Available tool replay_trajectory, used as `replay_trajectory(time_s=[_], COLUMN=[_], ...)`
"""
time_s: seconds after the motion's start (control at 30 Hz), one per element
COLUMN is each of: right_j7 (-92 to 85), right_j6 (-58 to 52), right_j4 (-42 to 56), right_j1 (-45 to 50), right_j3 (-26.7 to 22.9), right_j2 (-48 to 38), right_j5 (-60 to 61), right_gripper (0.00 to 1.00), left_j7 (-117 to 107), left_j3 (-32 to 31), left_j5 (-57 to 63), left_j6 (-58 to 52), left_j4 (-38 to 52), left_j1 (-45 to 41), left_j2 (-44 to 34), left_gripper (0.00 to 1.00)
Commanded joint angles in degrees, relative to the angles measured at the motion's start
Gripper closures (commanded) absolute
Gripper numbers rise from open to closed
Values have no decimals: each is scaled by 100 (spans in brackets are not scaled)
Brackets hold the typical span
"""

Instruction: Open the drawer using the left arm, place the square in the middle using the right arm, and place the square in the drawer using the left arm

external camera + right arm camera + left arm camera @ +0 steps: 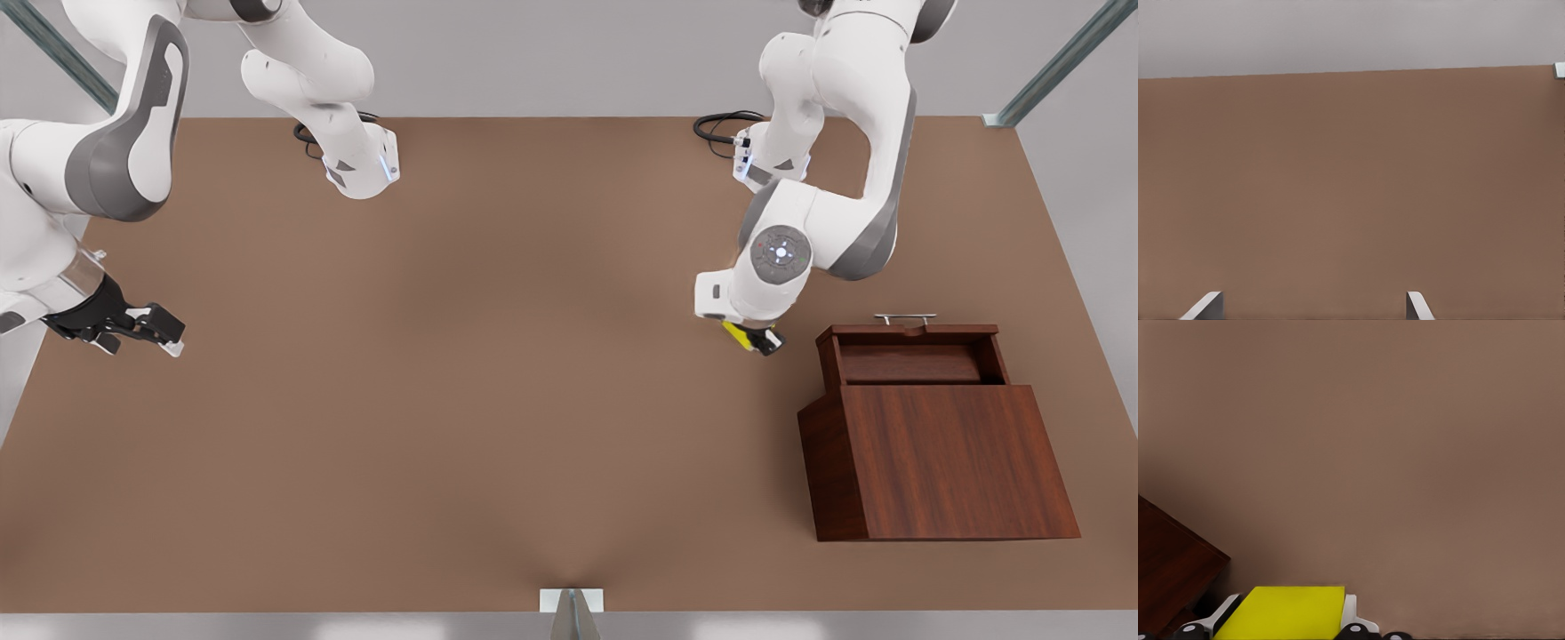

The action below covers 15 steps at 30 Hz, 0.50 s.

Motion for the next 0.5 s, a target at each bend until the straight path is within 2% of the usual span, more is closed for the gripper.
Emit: replay_trajectory(time_s=[0.0, 0.2, 0.47], right_j7=[0, 0, 0], right_j6=[0, 0, 0], right_j4=[0, 0, 0], right_j1=[0, 9, 0], right_j3=[8, -1, -1], right_j2=[-2, -2, 7], right_j5=[1, -8, 1], right_gripper=[0, 0, 0], left_j7=[149, 2425, 3902], left_j3=[88, 1415, 2207], left_j5=[-298, -553, -597], left_j6=[-4, -39, 49], left_j4=[0, 0, 0], left_j1=[-16, 20, 99], left_j2=[0, 79, 299], left_gripper=[31, 31, 30])
